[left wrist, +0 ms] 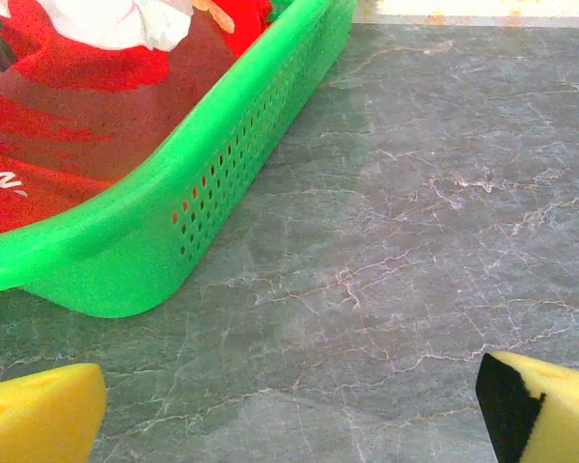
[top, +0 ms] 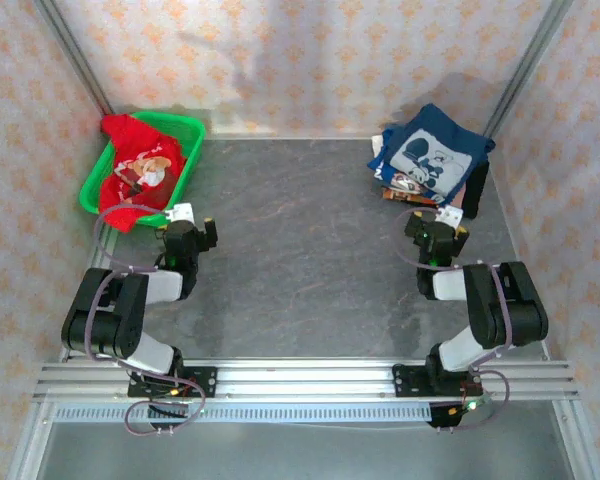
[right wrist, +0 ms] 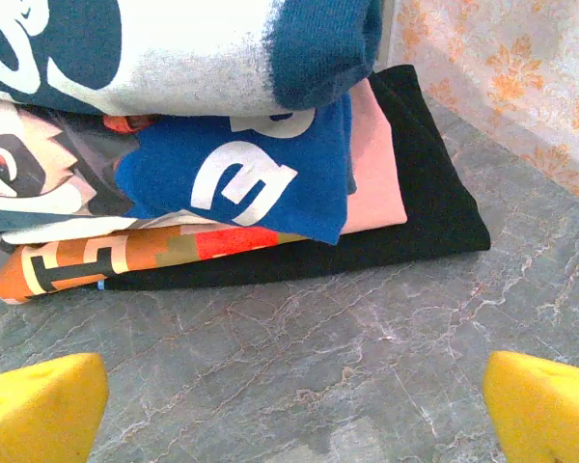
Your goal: Fold and stack the t-shirts
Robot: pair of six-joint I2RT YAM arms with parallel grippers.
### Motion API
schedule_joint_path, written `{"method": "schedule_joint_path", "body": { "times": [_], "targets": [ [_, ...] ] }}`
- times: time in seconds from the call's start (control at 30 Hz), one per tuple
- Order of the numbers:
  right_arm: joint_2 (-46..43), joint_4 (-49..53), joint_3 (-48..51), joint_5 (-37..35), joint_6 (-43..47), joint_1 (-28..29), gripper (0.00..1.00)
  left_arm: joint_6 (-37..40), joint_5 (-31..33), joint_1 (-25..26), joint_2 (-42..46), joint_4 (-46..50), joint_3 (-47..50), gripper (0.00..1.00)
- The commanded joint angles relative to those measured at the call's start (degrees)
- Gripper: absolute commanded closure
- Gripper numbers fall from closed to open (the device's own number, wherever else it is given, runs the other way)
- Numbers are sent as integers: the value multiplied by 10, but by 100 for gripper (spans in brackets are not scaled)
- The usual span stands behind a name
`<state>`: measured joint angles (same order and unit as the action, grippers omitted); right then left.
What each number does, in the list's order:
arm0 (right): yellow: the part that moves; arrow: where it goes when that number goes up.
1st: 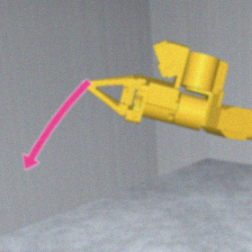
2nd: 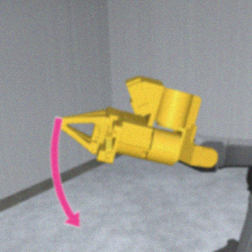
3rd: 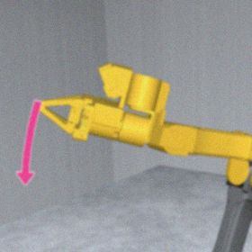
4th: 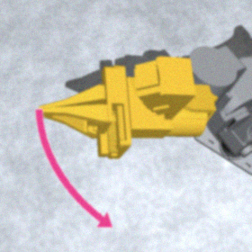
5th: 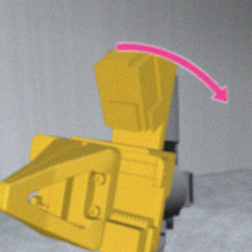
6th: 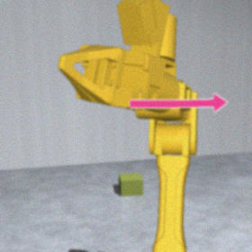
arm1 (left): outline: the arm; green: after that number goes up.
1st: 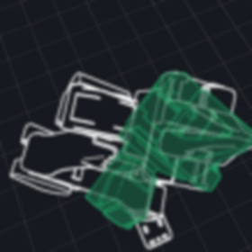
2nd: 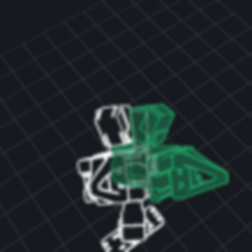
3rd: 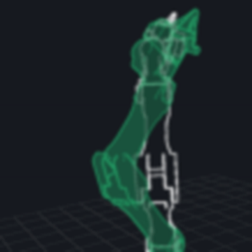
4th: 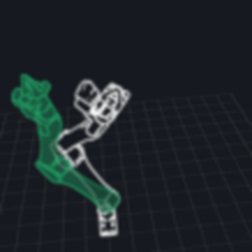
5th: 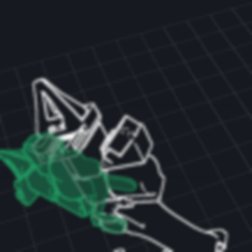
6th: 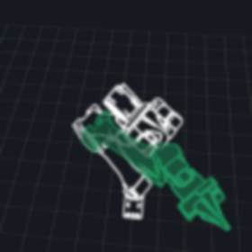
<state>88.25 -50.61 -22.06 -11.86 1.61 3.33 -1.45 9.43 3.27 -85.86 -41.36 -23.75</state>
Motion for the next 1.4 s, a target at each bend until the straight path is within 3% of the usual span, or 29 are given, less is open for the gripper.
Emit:
{"method": "schedule_joint_path", "body": {
  "times": [0.0,0.8,0.87,0.93,0.97,1.07,1.2,1.3,1.37],
  "targets": [
    [5,-19,7,-9,-2,1,1,-1,15,-5,11,4,-11,0],
    [-1,-33,14,-9,-3,0,1,6,2,-4,16,4,-12,0],
    [-41,-10,20,-12,-1,2,1,30,-8,16,50,124,-66,0],
    [-119,107,4,-20,-12,3,1,26,-22,40,84,265,-129,0],
    [-151,159,-4,-18,-18,3,1,24,-39,52,101,286,-133,0],
    [-253,249,1,19,-31,4,1,13,-12,114,158,319,-133,0],
    [-359,387,-18,60,-65,4,1,-61,-4,166,211,396,-155,0],
    [-381,500,-72,119,-94,4,1,-157,19,163,223,503,-225,0],
    [-365,552,-117,162,-117,5,1,-196,-12,122,191,614,-314,0]
  ]
}}
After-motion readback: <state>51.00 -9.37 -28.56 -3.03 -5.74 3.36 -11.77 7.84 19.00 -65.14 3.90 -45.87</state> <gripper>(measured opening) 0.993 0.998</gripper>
